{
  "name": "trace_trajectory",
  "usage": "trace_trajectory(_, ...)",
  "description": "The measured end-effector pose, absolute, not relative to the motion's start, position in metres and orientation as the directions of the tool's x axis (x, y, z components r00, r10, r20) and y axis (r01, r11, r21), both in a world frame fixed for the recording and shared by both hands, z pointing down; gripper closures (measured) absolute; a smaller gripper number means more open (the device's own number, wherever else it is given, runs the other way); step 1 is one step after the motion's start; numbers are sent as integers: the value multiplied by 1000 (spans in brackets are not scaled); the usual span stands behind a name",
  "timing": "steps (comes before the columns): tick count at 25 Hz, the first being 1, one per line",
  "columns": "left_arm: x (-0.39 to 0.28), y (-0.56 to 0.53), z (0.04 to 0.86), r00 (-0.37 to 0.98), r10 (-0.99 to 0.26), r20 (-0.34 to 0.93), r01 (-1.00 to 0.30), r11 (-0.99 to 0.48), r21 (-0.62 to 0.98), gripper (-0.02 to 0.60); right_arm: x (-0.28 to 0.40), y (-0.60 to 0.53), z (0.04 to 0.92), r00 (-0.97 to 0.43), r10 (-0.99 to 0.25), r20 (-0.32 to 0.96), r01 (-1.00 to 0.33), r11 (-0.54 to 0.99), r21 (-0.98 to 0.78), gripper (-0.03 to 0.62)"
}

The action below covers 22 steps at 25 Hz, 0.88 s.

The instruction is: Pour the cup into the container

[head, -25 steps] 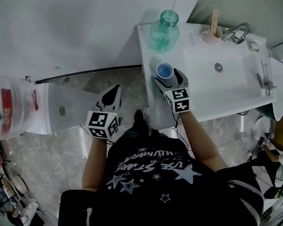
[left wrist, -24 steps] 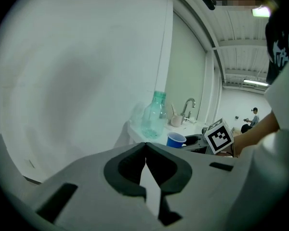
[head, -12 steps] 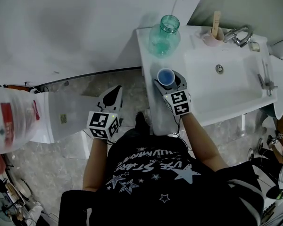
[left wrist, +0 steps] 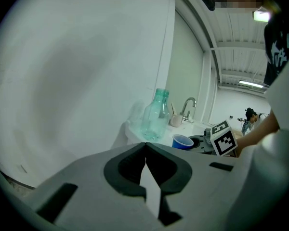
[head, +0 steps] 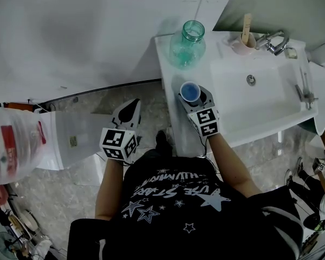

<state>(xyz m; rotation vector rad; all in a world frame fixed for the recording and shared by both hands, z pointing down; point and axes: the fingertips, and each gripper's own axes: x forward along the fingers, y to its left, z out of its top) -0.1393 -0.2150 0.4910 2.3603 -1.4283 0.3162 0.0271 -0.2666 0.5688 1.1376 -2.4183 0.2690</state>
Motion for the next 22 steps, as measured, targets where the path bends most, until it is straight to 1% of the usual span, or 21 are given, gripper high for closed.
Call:
trace_trajectory(7,-132,-222,487,493,-791,362,-870,-455,191,569,37,-267,553,-551,-689,470,-784,621,-9,330)
trace_trajectory(14,-123,-237,476,522,-784,336,-853,-489,184,569,61,-283,509,-532,-711,460,-820,568,-71,330)
trace_trajectory(22,-118,-262,459,532,-786,315,-846,-512,150,569,90,-314,462,-511,-731,452,-831,554,-43,330)
